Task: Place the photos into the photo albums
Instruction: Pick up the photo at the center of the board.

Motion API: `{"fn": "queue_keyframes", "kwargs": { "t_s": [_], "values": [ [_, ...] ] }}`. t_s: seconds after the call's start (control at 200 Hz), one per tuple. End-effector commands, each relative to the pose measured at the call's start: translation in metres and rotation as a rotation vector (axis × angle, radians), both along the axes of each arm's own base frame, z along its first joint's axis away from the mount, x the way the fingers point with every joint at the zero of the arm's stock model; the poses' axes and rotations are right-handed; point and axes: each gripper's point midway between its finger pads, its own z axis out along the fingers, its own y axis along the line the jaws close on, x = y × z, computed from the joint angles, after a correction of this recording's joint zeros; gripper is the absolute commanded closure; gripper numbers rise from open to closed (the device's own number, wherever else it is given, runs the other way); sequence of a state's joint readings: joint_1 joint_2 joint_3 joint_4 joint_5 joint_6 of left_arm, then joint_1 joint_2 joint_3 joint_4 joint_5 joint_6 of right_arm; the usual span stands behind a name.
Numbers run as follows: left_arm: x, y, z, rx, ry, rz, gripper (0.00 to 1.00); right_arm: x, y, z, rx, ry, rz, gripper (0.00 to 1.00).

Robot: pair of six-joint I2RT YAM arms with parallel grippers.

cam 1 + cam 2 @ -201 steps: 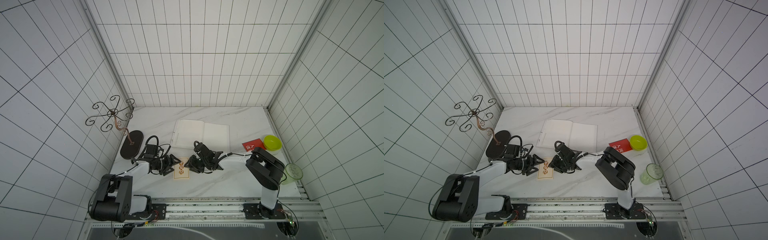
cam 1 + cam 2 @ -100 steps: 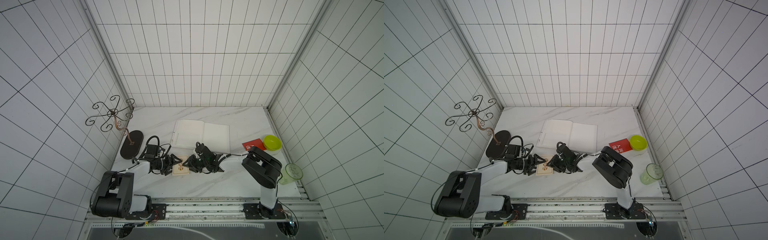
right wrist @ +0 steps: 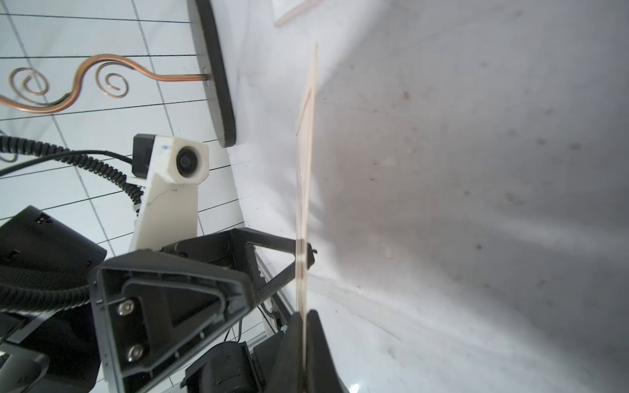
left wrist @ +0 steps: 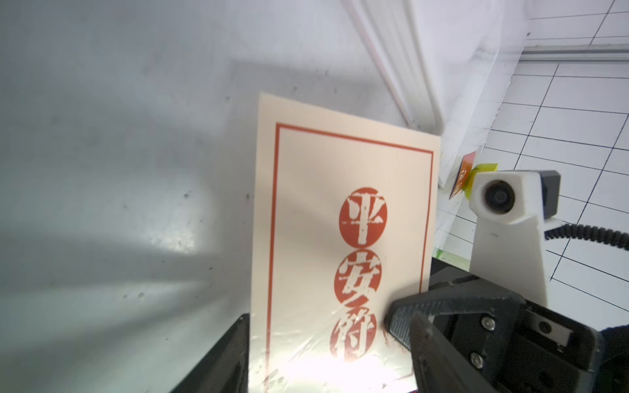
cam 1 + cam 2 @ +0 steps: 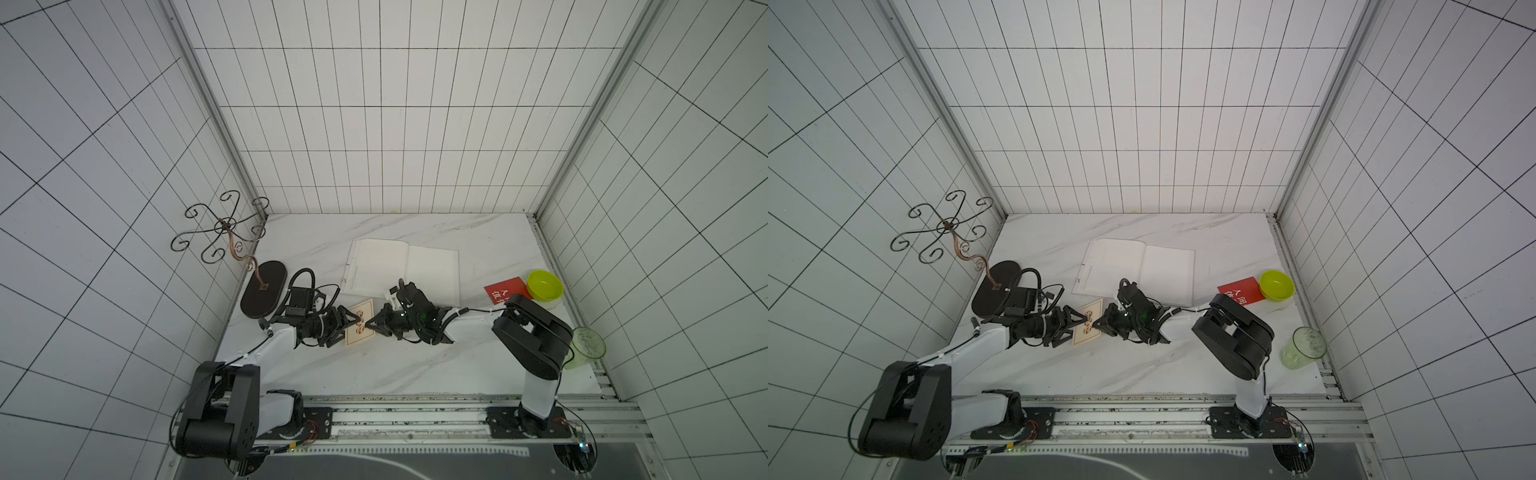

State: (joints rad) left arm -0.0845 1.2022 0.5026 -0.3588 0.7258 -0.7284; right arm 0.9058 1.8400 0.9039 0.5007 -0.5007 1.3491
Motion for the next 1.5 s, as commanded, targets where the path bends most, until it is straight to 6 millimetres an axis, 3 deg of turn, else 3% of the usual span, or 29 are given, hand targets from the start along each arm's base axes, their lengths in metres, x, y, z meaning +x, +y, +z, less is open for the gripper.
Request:
{"fn": "queue_keyframes", "kwargs": {
  "t_s": [0.0,0.145,0.26,0.32,0.395,0.48,0.675,0.85,1.005,1.124,1.244,1.494],
  "values": [
    [0.022,0.013,0.045,0.06,-0.163,0.042,0.28,-0.001,-0.011,0.031,0.002,-0.101,0.064,1.0],
    [0.037,0.019,0.113,0.046,-0.408,0.068,0.29,0.024,-0.039,0.076,-0.064,-0.299,0.04,1.0],
    [0.038,0.006,0.181,-0.102,-0.65,0.054,0.34,0.045,-0.066,0.134,0.009,-0.466,-0.001,1.0],
    [0.034,-0.006,0.211,-0.195,-0.731,-0.005,0.35,0.044,-0.075,0.172,0.105,-0.583,0.034,1.0],
    [0.032,-0.015,0.233,-0.211,-0.779,-0.067,0.37,0.039,-0.088,0.211,0.184,-0.716,0.049,1.0],
    [0.026,-0.024,0.256,-0.204,-0.861,-0.113,0.36,0.039,-0.105,0.239,0.183,-0.849,-0.007,1.0],
    [-0.019,-0.058,0.305,-0.311,-1.139,-0.2,0.24,0.035,-0.148,0.303,0.271,-1.081,-0.266,1.0],
    [-0.044,-0.075,0.33,-0.425,-1.298,-0.161,0.24,0.018,-0.156,0.352,0.451,-1.175,-0.335,1.0],
    [-0.059,-0.096,0.347,-0.475,-1.373,-0.228,0.25,0.007,-0.149,0.366,0.439,-1.249,-0.374,1.0],
    [-0.059,-0.104,0.354,-0.48,-1.366,-0.261,0.29,-0.005,-0.146,0.374,0.498,-1.269,-0.371,1.0],
    [-0.051,-0.103,0.357,-0.477,-1.359,-0.224,0.33,-0.019,-0.138,0.38,0.564,-1.28,-0.352,1.0],
    [-0.061,-0.097,0.382,-0.567,-1.41,-0.209,0.48,-0.03,-0.111,0.372,0.597,-1.258,-0.279,1.0]
  ]
}}
